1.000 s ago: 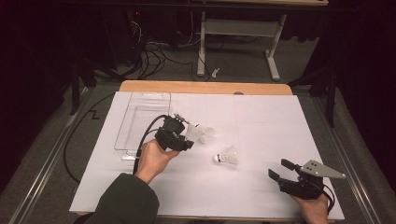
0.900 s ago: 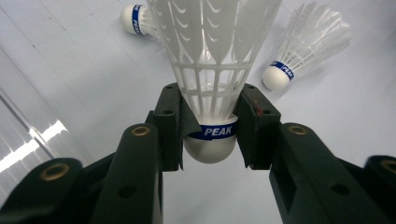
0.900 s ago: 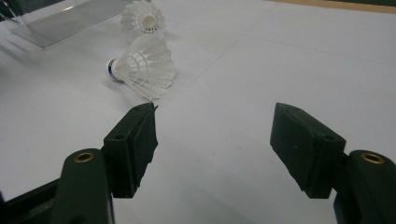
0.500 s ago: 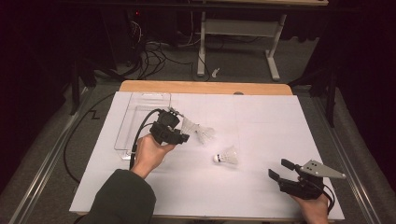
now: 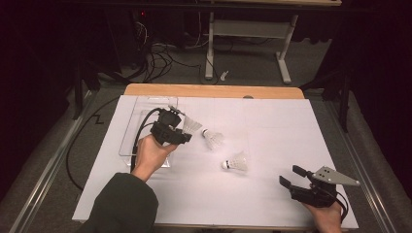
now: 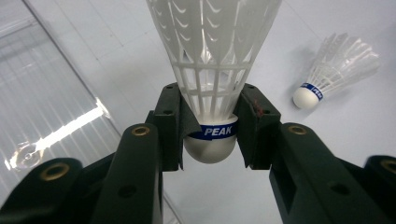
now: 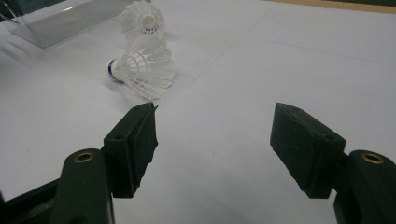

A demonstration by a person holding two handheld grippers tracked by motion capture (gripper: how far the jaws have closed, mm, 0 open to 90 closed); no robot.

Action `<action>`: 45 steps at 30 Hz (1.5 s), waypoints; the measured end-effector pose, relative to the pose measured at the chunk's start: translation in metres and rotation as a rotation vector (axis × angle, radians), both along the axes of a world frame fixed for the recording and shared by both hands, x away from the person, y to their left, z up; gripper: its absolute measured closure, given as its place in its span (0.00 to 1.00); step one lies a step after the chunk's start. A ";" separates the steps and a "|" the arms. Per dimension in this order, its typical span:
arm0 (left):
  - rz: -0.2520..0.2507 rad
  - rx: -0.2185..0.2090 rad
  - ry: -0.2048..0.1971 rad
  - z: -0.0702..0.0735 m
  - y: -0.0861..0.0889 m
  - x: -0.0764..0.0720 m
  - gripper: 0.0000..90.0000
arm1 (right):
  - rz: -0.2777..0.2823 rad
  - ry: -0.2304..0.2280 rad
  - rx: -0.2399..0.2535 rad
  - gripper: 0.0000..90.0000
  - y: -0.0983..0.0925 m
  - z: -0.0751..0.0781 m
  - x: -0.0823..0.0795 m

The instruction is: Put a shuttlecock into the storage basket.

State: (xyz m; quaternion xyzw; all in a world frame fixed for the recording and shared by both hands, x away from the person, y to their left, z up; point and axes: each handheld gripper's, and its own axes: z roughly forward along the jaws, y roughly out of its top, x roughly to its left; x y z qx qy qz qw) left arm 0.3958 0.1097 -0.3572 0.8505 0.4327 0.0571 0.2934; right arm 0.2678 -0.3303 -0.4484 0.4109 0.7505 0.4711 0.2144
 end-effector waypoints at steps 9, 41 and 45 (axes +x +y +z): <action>0.038 0.007 -0.008 0.005 0.013 0.010 0.73 | -0.001 0.000 0.000 0.36 0.000 0.000 0.000; 0.211 0.064 0.015 -0.006 0.044 0.050 0.73 | -0.001 0.003 0.000 0.36 0.000 0.000 0.001; 0.236 0.058 0.030 -0.010 0.048 0.057 0.73 | -0.001 0.003 0.000 0.35 0.000 0.000 0.001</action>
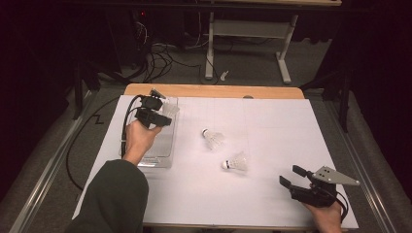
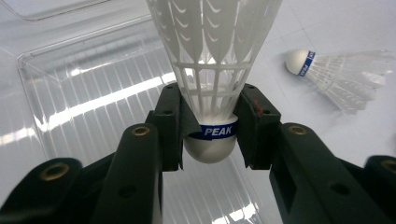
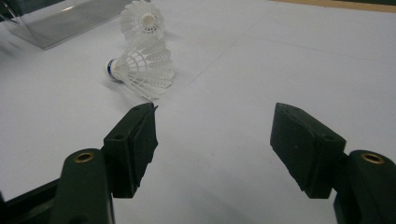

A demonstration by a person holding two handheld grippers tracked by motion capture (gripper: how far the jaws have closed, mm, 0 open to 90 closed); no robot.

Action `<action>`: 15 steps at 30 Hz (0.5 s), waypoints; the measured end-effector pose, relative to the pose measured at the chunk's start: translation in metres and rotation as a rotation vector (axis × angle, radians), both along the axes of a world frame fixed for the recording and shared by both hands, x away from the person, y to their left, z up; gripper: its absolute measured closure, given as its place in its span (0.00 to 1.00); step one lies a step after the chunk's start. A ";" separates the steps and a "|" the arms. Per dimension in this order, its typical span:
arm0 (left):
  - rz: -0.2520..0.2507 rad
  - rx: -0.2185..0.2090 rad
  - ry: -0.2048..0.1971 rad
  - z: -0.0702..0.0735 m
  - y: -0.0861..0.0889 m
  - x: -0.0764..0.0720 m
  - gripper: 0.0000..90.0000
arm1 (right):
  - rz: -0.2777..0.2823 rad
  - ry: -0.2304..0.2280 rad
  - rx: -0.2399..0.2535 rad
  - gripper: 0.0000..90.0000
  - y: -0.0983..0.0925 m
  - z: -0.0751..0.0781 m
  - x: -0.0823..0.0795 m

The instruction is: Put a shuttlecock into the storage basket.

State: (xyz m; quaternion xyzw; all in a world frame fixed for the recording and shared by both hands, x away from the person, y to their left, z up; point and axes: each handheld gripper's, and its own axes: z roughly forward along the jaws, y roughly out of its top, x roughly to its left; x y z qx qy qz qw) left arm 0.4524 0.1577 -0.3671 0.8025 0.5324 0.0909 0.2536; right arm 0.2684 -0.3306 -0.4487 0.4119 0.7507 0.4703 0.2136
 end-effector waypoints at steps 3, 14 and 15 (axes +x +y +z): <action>0.020 0.007 0.014 -0.005 0.003 0.005 0.73 | 0.001 -0.001 0.000 0.35 0.000 0.000 0.000; 0.070 0.014 0.043 -0.017 0.009 0.017 0.72 | 0.001 -0.001 -0.001 0.35 0.000 0.000 0.000; 0.073 0.014 0.043 -0.018 0.009 0.018 0.72 | 0.001 -0.001 -0.001 0.35 0.000 0.000 0.000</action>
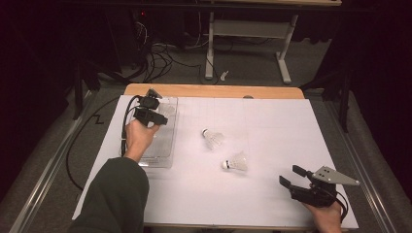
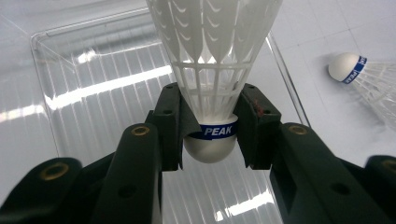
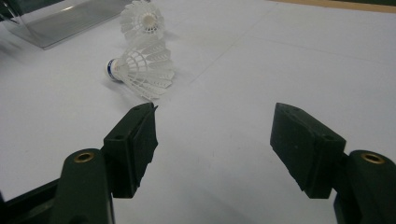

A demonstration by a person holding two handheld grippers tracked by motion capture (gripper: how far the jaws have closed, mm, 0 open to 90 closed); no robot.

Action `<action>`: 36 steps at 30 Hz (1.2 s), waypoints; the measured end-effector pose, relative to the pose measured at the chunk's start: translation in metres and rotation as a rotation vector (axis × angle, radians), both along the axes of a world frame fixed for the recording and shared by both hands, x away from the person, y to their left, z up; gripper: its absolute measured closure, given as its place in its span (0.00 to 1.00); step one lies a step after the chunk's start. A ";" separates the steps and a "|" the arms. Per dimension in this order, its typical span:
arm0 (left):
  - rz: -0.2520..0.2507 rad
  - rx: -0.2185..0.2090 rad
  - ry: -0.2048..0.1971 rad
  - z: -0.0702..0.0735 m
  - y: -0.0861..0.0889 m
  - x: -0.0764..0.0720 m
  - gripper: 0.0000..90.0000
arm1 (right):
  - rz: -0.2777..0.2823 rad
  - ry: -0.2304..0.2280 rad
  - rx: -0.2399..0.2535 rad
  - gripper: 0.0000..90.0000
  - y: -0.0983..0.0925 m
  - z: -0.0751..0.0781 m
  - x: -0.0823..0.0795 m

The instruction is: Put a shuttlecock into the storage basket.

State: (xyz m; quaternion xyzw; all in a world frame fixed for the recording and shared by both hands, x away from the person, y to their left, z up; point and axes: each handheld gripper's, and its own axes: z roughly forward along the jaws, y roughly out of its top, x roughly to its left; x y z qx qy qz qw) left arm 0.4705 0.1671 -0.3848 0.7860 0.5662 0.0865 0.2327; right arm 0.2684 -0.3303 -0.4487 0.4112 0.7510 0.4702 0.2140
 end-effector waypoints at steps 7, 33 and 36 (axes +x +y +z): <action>0.009 0.009 0.018 -0.005 -0.001 0.004 0.72 | 0.001 0.000 0.000 0.36 0.000 0.000 0.000; 0.020 0.030 0.003 -0.009 -0.002 0.006 0.46 | 0.002 0.000 -0.004 0.36 0.000 0.000 0.000; 0.015 0.028 -0.007 -0.008 -0.003 0.004 0.46 | 0.002 0.000 -0.004 0.36 0.000 0.000 0.000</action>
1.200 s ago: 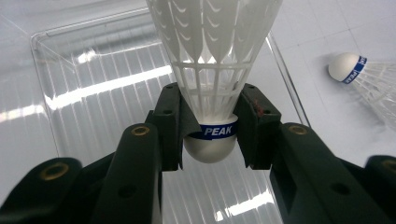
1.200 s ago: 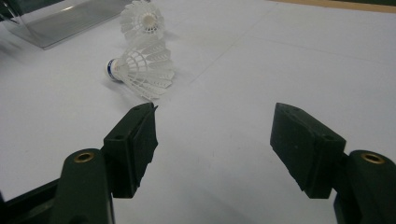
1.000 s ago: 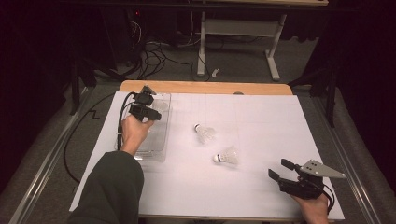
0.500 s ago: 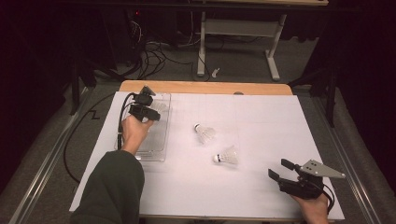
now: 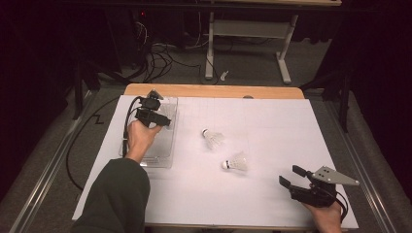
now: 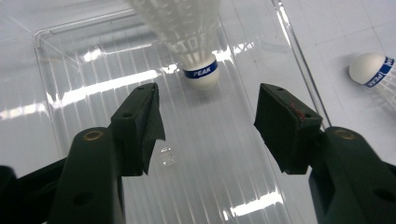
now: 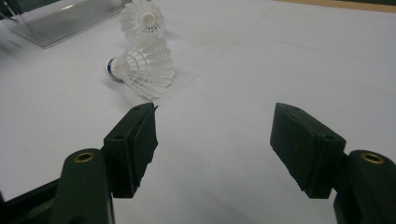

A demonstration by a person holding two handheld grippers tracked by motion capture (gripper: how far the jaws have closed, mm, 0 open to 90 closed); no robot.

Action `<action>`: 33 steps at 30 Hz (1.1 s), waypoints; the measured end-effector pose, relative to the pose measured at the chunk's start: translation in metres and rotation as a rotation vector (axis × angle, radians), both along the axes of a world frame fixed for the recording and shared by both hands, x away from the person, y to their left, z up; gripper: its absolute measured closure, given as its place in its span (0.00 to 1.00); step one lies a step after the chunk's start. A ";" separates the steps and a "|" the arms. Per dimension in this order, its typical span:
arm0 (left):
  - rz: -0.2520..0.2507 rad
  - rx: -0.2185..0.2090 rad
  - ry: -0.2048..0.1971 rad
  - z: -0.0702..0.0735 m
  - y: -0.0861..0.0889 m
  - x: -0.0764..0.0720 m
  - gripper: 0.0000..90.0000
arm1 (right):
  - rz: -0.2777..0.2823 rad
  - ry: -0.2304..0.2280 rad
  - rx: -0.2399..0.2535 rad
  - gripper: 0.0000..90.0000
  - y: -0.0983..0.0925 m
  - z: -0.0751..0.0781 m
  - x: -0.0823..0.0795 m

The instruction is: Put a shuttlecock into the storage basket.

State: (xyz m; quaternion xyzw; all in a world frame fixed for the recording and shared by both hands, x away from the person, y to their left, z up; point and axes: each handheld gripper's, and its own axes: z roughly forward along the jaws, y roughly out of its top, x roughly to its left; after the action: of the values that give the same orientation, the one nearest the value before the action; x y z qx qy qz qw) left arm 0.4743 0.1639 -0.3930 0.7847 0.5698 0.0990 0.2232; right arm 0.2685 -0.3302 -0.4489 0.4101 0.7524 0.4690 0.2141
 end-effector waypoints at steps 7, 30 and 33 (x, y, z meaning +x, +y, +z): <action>-0.025 -0.004 -0.030 0.005 -0.005 -0.007 0.43 | -0.003 0.000 0.002 0.36 0.000 0.000 0.000; -0.064 -0.039 -0.129 0.016 -0.008 -0.033 0.43 | 0.000 0.000 0.002 0.36 0.000 0.000 0.000; -0.074 -0.041 -0.143 0.018 -0.008 -0.037 0.42 | 0.000 0.000 0.001 0.36 0.000 0.000 0.000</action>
State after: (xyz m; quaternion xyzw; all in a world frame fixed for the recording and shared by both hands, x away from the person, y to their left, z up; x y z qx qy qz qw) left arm 0.4377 0.1561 -0.3749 0.7915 0.5248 0.1344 0.2829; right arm 0.2685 -0.3299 -0.4488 0.4103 0.7519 0.4696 0.2140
